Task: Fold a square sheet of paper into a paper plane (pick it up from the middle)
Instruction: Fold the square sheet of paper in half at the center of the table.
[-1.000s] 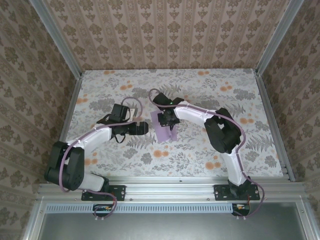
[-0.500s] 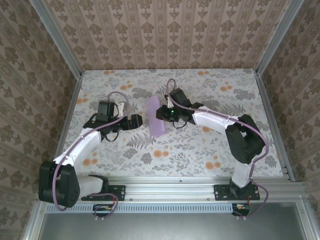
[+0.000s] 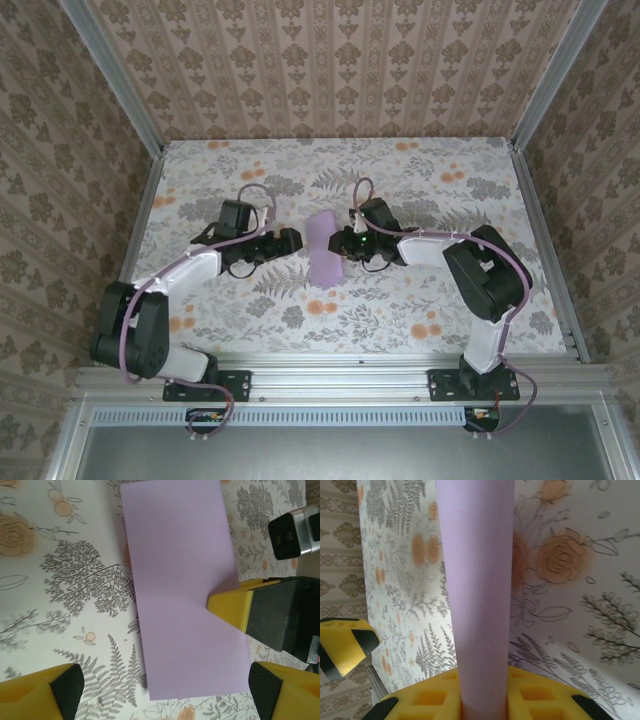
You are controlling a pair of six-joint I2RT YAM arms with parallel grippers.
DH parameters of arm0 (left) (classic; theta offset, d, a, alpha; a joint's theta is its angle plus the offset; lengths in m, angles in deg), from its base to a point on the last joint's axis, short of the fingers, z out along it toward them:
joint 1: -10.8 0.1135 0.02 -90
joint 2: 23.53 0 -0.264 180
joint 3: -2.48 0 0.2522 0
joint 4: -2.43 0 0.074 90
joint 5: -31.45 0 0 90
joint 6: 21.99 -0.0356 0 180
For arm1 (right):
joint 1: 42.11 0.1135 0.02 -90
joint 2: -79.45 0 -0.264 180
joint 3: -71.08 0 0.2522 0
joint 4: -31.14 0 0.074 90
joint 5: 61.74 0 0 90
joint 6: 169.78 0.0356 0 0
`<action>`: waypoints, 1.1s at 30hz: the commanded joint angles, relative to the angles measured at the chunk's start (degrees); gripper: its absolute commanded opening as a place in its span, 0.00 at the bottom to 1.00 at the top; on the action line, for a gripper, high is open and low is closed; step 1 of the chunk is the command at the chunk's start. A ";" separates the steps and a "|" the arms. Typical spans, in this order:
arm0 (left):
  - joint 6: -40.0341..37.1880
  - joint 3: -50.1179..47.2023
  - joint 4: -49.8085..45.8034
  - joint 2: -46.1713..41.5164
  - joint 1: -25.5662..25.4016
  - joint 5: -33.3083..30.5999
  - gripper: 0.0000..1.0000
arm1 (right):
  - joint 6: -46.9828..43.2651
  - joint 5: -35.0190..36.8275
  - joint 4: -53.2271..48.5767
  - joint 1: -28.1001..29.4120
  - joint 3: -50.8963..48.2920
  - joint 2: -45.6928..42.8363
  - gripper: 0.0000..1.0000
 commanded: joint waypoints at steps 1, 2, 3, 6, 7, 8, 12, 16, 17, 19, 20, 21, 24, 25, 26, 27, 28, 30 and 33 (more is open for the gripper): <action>3.80 2.45 4.75 2.78 -1.75 0.74 0.82 | -0.65 -1.51 1.97 -0.62 -1.16 1.34 0.25; 4.44 2.64 5.45 3.80 -2.41 0.40 0.80 | -1.05 -1.42 1.86 -0.70 -1.41 1.46 0.25; 4.79 3.03 5.58 4.50 -2.91 -0.18 0.76 | -1.26 -1.48 1.80 -0.93 -1.64 1.55 0.25; 5.93 4.03 6.51 7.41 -3.86 -1.27 0.65 | -1.73 -1.76 2.14 -1.49 -2.34 1.80 0.26; 6.41 4.28 6.95 8.40 -5.98 -1.69 0.62 | -1.78 -2.05 2.53 -1.74 -2.52 1.97 0.26; 6.76 4.63 7.11 9.26 -6.66 -2.14 0.57 | -1.88 -2.17 2.48 -1.85 -2.59 2.05 0.26; 7.51 6.30 6.65 12.37 -8.80 -4.17 0.45 | -2.35 -2.38 2.75 -2.27 -3.04 2.09 0.27; 7.67 7.93 6.15 15.28 -10.64 -5.57 0.37 | -2.53 -3.00 3.64 -2.78 -3.62 2.41 0.28; 7.62 8.48 5.84 16.11 -11.01 -5.92 0.34 | -2.53 -3.11 3.83 -2.87 -3.76 2.52 0.28; 7.78 9.05 5.94 17.57 -11.62 -6.28 0.28 | -2.60 -3.32 4.07 -2.99 -3.97 2.60 0.28; 7.79 9.31 5.78 18.30 -11.97 -6.47 0.27 | -2.69 -3.37 4.15 -3.08 -4.06 2.59 0.28; 7.75 9.68 5.61 18.94 -12.24 -6.67 0.27 | -2.73 -3.39 4.22 -3.17 -4.08 2.60 0.28; 7.04 10.87 4.21 20.61 -13.11 -7.63 0.20 | -2.96 -3.70 4.36 -3.35 -4.25 2.53 0.29; 6.57 11.49 3.08 21.21 -13.41 -8.24 0.19 | -3.00 -3.66 4.19 -3.44 -4.30 2.50 0.29; 6.10 12.09 2.07 21.76 -13.67 -8.86 0.19 | -3.13 -3.76 4.17 -3.48 -4.32 2.51 0.29; 5.83 12.38 1.56 22.13 -13.87 -9.07 0.19 | -3.24 -3.74 3.95 -3.52 -4.29 2.39 0.30; 5.68 12.45 1.36 22.57 -14.06 -9.23 0.19 | -3.46 -3.78 3.55 -3.53 -4.20 2.24 0.30; 5.28 12.81 0.58 23.20 -14.38 -9.79 0.18 | -4.04 -3.67 2.64 -3.53 -3.88 1.89 0.32; 4.80 12.91 0.36 24.10 -14.67 -10.02 0.18 | -5.40 -2.80 -0.34 -3.61 -3.44 1.00 0.37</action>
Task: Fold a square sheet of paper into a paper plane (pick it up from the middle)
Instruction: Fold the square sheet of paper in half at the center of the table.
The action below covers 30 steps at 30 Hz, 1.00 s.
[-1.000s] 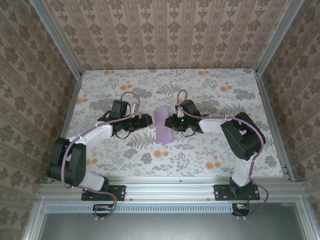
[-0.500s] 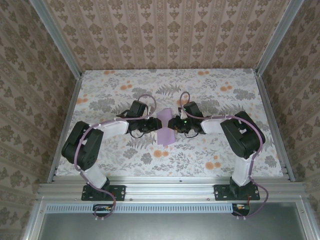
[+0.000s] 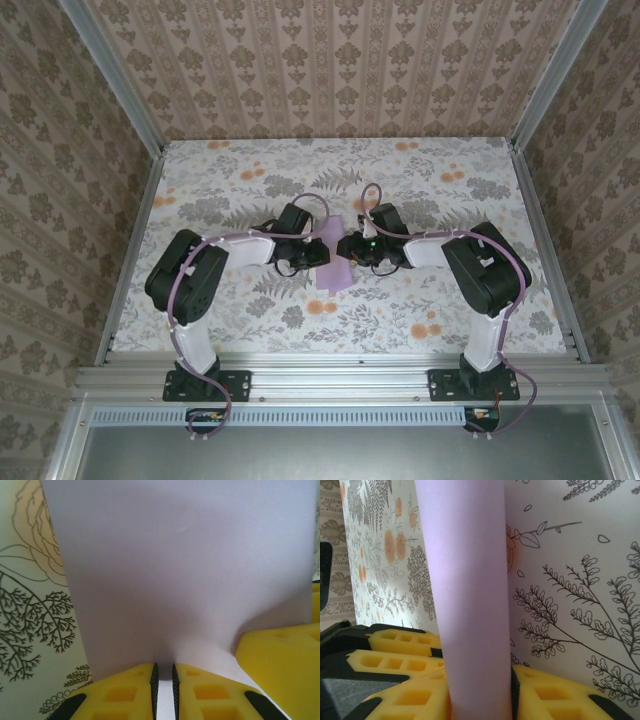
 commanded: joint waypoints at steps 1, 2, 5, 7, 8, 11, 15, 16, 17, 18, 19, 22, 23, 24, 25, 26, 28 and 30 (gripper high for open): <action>-1.80 1.13 -2.08 1.42 -0.51 -1.11 0.18 | -2.90 0.14 -4.32 -0.38 0.50 -0.70 0.38; -1.83 1.23 -2.04 1.66 -0.59 -1.06 0.18 | -3.84 0.60 -5.77 -0.38 0.84 -1.16 0.40; -1.85 1.31 -1.29 2.47 -0.75 -0.38 0.18 | -5.88 1.73 -8.56 -0.47 1.05 -2.37 0.42; -1.75 1.59 -0.92 2.73 -0.77 0.09 0.18 | -7.70 3.35 -11.77 -0.44 1.66 -3.35 0.45; -1.80 1.67 -0.72 2.74 -0.86 0.28 0.18 | -8.93 4.39 -13.72 -0.55 2.12 -3.84 0.46; -1.75 1.77 -0.35 2.66 -0.86 0.63 0.18 | -11.99 7.13 -19.26 -0.52 4.15 -5.34 0.48; -1.58 1.97 0.30 3.00 -0.85 1.50 0.18 | -14.53 9.12 -23.45 -0.55 6.26 -4.97 0.49; -1.45 2.05 0.56 3.16 -0.86 1.83 0.18 | -15.17 9.56 -24.35 -0.55 6.83 -4.38 0.49; -1.32 2.16 0.76 3.25 -0.86 2.12 0.18 | -15.83 10.00 -25.37 -0.41 7.62 -3.85 0.49; -1.31 2.25 0.90 3.29 -0.86 2.38 0.18 | -16.27 10.22 -25.86 -0.42 8.05 -3.41 0.49; -1.23 2.40 1.05 3.27 -0.82 2.53 0.18 | -16.64 10.51 -26.38 -0.46 8.47 -3.05 0.49; -1.31 2.58 1.00 3.18 -0.86 2.81 0.18 | -17.12 10.73 -27.01 -0.45 9.53 -2.26 0.48; -1.41 2.71 1.14 3.27 -0.86 3.00 0.18 | -17.40 10.86 -27.52 -0.38 10.03 -1.91 0.48; -1.37 2.69 1.27 3.27 -0.86 3.26 0.18 | -17.54 10.86 -27.75 -0.38 10.38 -1.62 0.47; -1.28 2.72 1.48 3.25 -0.86 3.45 0.19 | -17.70 10.98 -28.23 -0.38 10.77 -1.21 0.46; -1.14 2.75 1.68 3.32 -0.84 3.80 0.19 | -18.00 11.19 -28.77 -0.35 11.19 -0.81 0.45; -0.98 2.83 1.94 3.21 -0.86 4.21 0.19 | -18.20 11.47 -29.37 -0.30 11.60 -0.30 0.44; -1.00 2.97 2.02 3.10 -0.86 4.40 0.19 | -18.49 11.54 -29.73 -0.21 12.07 0.10 0.43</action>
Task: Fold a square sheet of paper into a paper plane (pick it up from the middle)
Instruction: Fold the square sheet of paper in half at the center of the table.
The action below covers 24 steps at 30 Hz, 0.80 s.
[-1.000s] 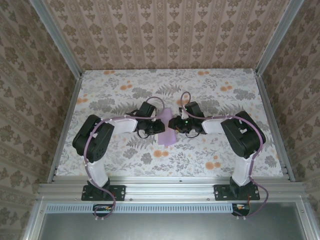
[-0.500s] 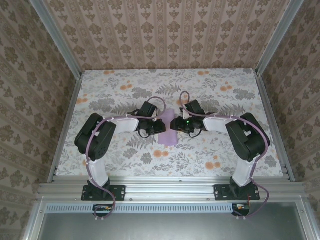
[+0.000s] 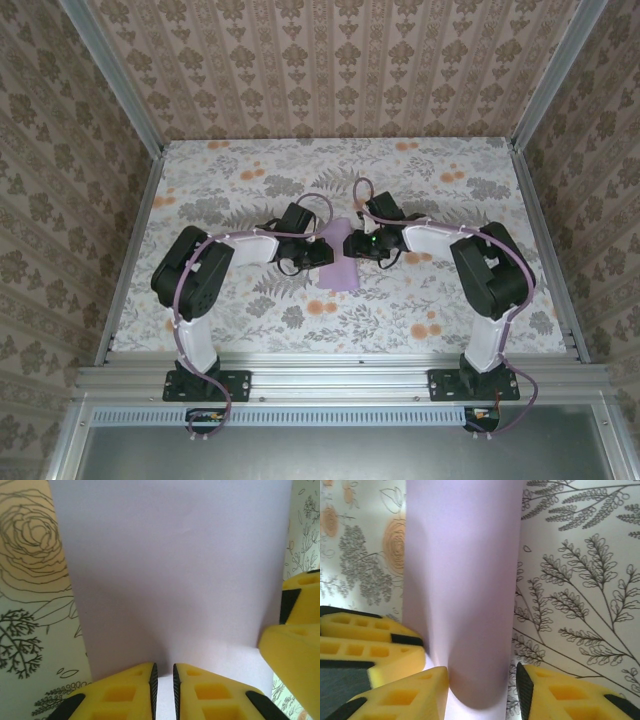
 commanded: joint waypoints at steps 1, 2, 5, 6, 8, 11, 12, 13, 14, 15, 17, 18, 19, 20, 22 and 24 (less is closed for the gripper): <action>-0.65 1.71 0.59 0.93 -0.49 1.61 0.19 | -1.69 1.54 -3.47 0.08 1.83 1.39 0.43; -0.70 1.83 0.56 0.93 -0.45 1.78 0.19 | -1.78 1.64 -3.72 0.10 2.01 1.43 0.42; -0.74 2.21 0.47 0.85 -0.40 2.27 0.19 | -2.39 2.04 -4.44 0.08 2.25 1.45 0.37; -0.77 2.42 0.21 0.76 -0.40 2.40 0.20 | -2.53 2.29 -4.68 0.13 2.21 1.36 0.36; -0.88 2.75 -0.18 0.43 -0.40 2.57 0.20 | -2.84 2.43 -5.15 -0.08 2.21 1.23 0.34; -1.13 3.32 -1.03 -0.44 -0.40 2.76 0.21 | -3.23 2.30 -5.58 -0.31 2.13 1.00 0.33; -1.30 3.59 -1.42 -0.79 -0.40 2.74 0.21 | -3.28 2.09 -5.56 -0.42 2.13 0.97 0.33; -1.62 3.88 -1.99 -1.14 -0.31 2.68 0.21 | -3.24 1.69 -5.60 -0.53 2.04 1.01 0.33; -1.94 4.16 -2.61 -1.50 -0.24 2.54 0.22 | -3.27 1.14 -5.71 -0.74 2.03 1.00 0.33; -2.24 4.46 -3.17 -1.76 -0.18 2.46 0.22 | -3.18 0.89 -5.64 -0.86 2.01 1.03 0.33; -3.04 5.00 -4.42 -2.22 0.10 2.23 0.22 | -2.79 0.27 -5.30 -1.21 1.72 1.08 0.32; -3.31 5.24 -4.87 -2.31 0.25 2.24 0.22 | -2.53 0.02 -5.17 -1.39 1.55 1.20 0.32; -3.59 5.35 -5.37 -2.56 0.46 2.14 0.22 | -2.15 -0.52 -4.87 -1.62 1.49 1.26 0.33; -3.87 5.48 -5.71 -2.69 0.60 2.23 0.23 | -1.70 -1.55 -4.52 -1.87 1.41 1.54 0.32; -4.27 5.46 -6.27 -3.02 0.90 2.23 0.23 | -1.07 -3.66 -3.86 -2.39 1.27 1.92 0.31; -4.55 5.40 -6.68 -3.28 1.22 2.23 0.23 | -0.40 -4.70 -3.26 -2.72 1.09 2.05 0.30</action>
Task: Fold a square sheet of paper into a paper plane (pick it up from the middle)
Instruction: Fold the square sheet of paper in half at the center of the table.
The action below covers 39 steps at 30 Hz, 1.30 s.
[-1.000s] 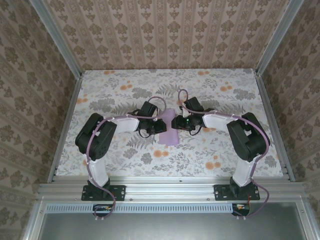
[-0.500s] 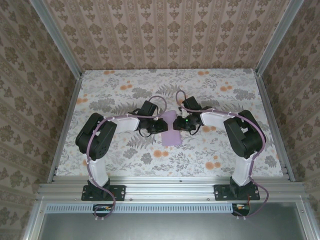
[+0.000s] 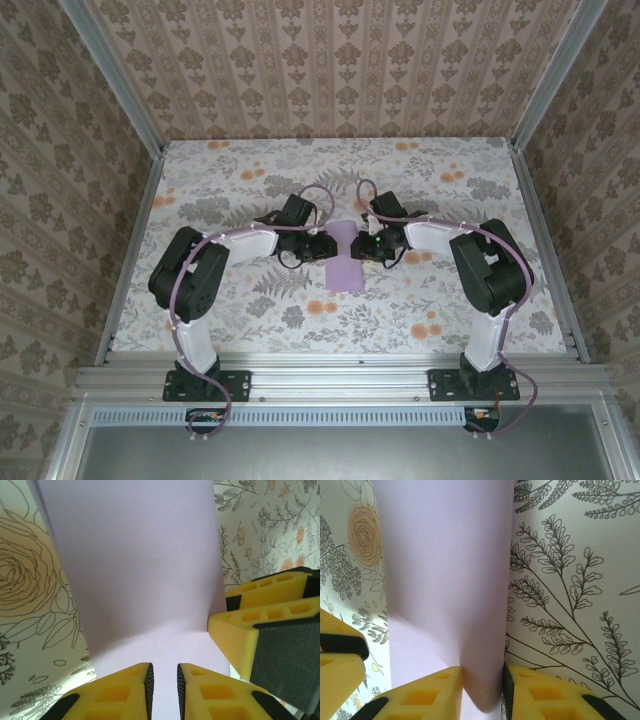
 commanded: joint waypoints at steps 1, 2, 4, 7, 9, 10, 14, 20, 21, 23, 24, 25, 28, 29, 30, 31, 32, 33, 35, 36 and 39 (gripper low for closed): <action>-2.31 1.32 -2.66 -2.08 0.83 0.54 0.23 | 1.23 -3.39 0.47 -0.61 0.23 0.87 0.31; -2.55 1.32 -2.83 -2.24 0.98 0.60 0.23 | 1.23 -3.40 0.52 -0.68 0.22 0.78 0.31; -2.70 1.25 -3.04 -2.15 1.18 0.66 0.23 | 0.85 -3.70 0.67 -0.94 -0.02 0.56 0.31; -2.93 1.33 -3.21 -1.82 1.40 0.61 0.22 | -0.08 -4.36 0.47 -1.25 -0.31 0.05 0.31; -3.04 1.60 -3.29 -1.47 1.51 0.61 0.22 | -0.89 -4.61 0.01 -1.48 -0.28 -0.11 0.31; -3.16 1.72 -3.34 -1.30 1.53 0.61 0.22 | -1.21 -4.63 -0.24 -1.70 -0.23 -0.21 0.31; -3.70 2.61 -3.87 -0.23 1.53 0.53 0.21 | -2.88 -5.23 -1.34 -1.79 0.05 -0.10 0.30; -4.19 3.33 -4.34 1.08 1.53 0.27 0.20 | -4.67 -6.19 -1.98 -1.89 -0.29 -0.12 0.30; -4.37 3.51 -4.52 1.30 1.53 0.21 0.20 | -5.02 -6.20 -2.07 -1.88 -0.31 -0.12 0.30; -4.72 3.98 -5.04 1.78 1.53 0.09 0.20 | -5.65 -5.91 -2.62 -1.88 -0.23 -0.19 0.29; -4.80 4.14 -5.03 1.98 1.53 0.05 0.20 | -6.04 -5.97 -2.97 -1.87 -0.23 -0.12 0.29; -4.95 4.25 -5.08 2.22 1.45 0.09 0.20 | -6.35 -5.99 -3.11 -1.82 -0.22 -0.14 0.29; -5.21 4.75 -5.45 2.96 1.45 -0.10 0.20 | -7.50 -6.10 -3.80 -1.87 -0.09 -0.26 0.29; -5.26 4.97 -5.58 3.28 1.45 -0.09 0.20 | -7.88 -5.96 -4.25 -1.89 0.04 -0.20 0.28; -5.43 5.14 -5.80 3.53 1.36 -0.09 0.20 | -8.31 -5.86 -4.63 -1.83 0.20 -0.14 0.28; -5.44 5.42 -5.93 3.68 1.36 -0.07 0.19 | -8.62 -5.70 -4.95 -1.88 0.28 -0.10 0.28; -5.44 5.50 -6.02 3.77 1.34 0.07 0.19 | -8.94 -5.60 -5.23 -1.86 0.30 -0.10 0.28; -5.51 5.60 -6.07 3.66 1.27 0.09 0.19 | -9.14 -5.38 -5.53 -1.83 0.43 -0.03 0.27; -5.61 5.88 -6.31 3.35 1.18 0.00 0.19 | -9.40 -5.16 -5.79 -1.89 0.45 -0.04 0.27; -5.62 5.94 -6.53 3.17 1.18 0.00 0.19 | -9.63 -5.07 -5.97 -1.89 0.50 0.14 0.27; -5.79 6.20 -6.94 2.86 1.11 -0.09 0.19 | -10.17 -4.88 -6.36 -1.89 0.62 0.22 0.25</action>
